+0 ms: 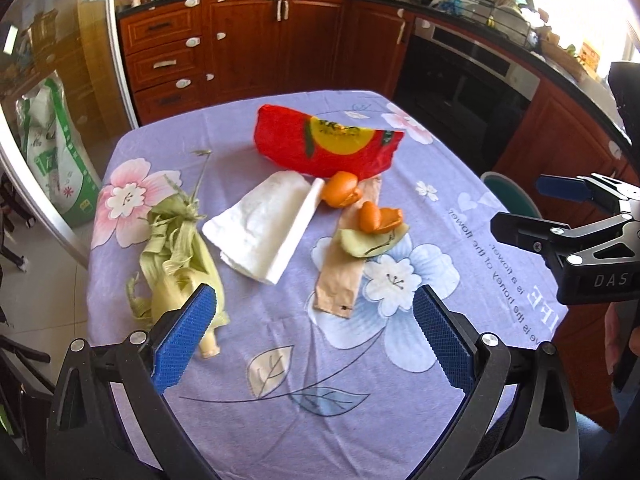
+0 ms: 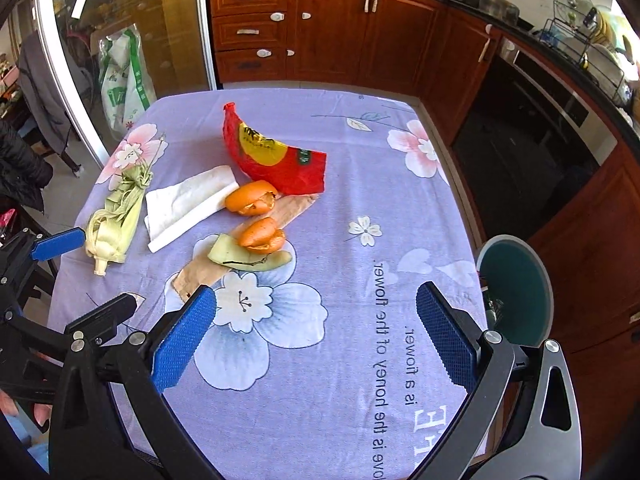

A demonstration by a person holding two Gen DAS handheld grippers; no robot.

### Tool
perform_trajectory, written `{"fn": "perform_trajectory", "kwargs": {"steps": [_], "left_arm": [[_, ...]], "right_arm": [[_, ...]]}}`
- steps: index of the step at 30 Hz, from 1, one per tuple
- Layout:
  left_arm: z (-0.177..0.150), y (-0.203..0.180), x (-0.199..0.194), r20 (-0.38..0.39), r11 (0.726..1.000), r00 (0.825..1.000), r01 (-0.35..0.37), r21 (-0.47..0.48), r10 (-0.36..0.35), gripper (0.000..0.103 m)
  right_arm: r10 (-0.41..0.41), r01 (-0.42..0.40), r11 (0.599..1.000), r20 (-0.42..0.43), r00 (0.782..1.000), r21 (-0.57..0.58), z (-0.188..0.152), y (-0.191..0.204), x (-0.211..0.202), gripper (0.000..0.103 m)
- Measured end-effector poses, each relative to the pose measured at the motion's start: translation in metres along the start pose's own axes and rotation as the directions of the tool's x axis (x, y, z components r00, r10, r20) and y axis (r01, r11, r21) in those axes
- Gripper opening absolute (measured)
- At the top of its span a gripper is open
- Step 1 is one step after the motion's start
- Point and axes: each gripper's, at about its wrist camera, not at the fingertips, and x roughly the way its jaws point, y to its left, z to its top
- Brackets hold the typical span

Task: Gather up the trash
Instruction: 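Move both tools back over the table toward the corn husks, then grasp the pale green corn husks with the left tool and lift them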

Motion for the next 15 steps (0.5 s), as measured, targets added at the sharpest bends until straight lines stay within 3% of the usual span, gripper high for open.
{"fn": "perform_trajectory", "kwargs": {"steps": [7,15], "left_arm": [[-0.018,0.056,0.008,-0.019,0.992,0.997,-0.075,-0.099,0.074,0.099],[-0.027,0.1,0.032,-0.066,0.972,0.996,-0.067,-0.225,0.053,0.099]], "right_arm": [[0.032,-0.034,0.999,-0.048,0.998,-0.043,0.0,0.028,0.028,0.096],[0.051,-0.056,0.997,-0.108,0.993,-0.049,0.002,0.044,0.062,0.096]]}}
